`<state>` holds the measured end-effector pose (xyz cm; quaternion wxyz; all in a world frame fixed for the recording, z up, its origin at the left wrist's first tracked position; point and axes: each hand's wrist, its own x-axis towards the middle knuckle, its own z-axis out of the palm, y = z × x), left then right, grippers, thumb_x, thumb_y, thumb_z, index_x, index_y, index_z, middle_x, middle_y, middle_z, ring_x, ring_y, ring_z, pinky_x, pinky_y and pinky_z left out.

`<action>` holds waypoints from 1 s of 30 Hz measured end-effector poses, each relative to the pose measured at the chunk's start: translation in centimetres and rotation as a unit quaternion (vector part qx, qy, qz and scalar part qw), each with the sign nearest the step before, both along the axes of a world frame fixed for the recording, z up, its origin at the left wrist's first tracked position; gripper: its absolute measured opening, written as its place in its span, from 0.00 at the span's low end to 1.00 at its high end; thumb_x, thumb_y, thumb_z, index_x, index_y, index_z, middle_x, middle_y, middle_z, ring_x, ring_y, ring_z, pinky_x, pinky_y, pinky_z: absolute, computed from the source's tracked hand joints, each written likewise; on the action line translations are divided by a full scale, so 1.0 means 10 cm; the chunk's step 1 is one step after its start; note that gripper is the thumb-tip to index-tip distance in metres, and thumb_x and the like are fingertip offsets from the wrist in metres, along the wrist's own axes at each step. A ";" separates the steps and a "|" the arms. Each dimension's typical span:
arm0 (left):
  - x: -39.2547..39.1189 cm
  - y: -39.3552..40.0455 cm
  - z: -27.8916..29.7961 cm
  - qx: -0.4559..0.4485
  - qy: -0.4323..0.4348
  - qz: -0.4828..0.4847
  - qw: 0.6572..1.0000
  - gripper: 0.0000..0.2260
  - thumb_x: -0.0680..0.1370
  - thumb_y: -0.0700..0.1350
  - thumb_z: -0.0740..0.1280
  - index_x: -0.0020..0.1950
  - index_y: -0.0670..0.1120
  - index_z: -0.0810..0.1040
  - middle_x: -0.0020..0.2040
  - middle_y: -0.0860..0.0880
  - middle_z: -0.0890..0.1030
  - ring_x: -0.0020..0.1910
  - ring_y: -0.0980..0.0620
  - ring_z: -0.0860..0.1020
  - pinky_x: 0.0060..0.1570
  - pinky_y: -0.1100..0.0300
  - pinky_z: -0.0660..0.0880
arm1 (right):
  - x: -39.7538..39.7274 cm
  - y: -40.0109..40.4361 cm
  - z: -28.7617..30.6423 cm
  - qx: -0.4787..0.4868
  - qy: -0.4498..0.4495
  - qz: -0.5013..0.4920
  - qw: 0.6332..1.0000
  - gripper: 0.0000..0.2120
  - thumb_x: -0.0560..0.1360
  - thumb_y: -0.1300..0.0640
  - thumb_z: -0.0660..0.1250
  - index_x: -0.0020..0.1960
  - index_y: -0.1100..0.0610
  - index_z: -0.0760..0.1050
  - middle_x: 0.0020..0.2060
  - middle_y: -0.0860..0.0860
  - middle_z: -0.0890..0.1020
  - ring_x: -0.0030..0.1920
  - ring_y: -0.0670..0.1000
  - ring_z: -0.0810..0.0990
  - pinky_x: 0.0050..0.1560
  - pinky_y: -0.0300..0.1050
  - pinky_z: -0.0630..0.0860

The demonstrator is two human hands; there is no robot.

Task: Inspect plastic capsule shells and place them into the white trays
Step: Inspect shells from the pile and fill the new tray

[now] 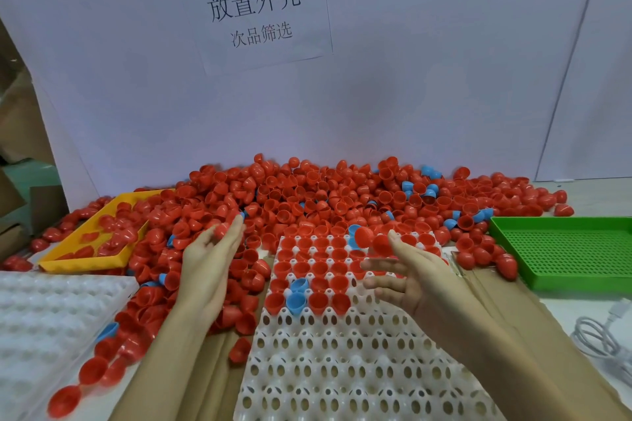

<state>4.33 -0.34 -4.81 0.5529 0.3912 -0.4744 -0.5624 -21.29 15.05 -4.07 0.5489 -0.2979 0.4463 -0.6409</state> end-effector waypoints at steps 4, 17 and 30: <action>0.04 -0.05 -0.05 0.005 -0.126 0.028 0.992 0.52 0.72 0.58 0.79 0.86 0.53 0.50 0.81 0.48 0.66 0.73 0.57 0.71 0.73 0.53 0.67 | 0.00 0.00 0.00 0.022 -0.014 0.005 1.000 0.26 0.76 0.42 0.72 0.59 0.64 0.83 0.47 0.63 0.86 0.40 0.57 0.87 0.38 0.44 0.83; -0.58 0.82 -0.02 -0.305 -0.259 -0.187 0.897 0.18 0.77 0.56 0.76 0.67 0.62 0.79 0.61 0.59 0.84 0.60 0.54 0.83 0.56 0.64 0.80 | 0.02 0.09 0.04 0.049 0.088 0.123 0.987 0.30 0.78 0.34 0.69 0.53 0.64 0.85 0.44 0.61 0.84 0.30 0.52 0.83 0.21 0.37 0.73; -0.61 0.87 -0.05 -0.289 -0.232 -0.152 0.916 0.13 0.75 0.56 0.79 0.56 0.57 0.82 0.50 0.55 0.85 0.50 0.49 0.85 0.50 0.61 0.81 | 0.07 0.13 0.05 -0.071 0.251 0.020 0.965 0.11 0.84 0.59 0.67 0.63 0.50 0.82 0.58 0.50 0.86 0.49 0.56 0.89 0.50 0.49 0.86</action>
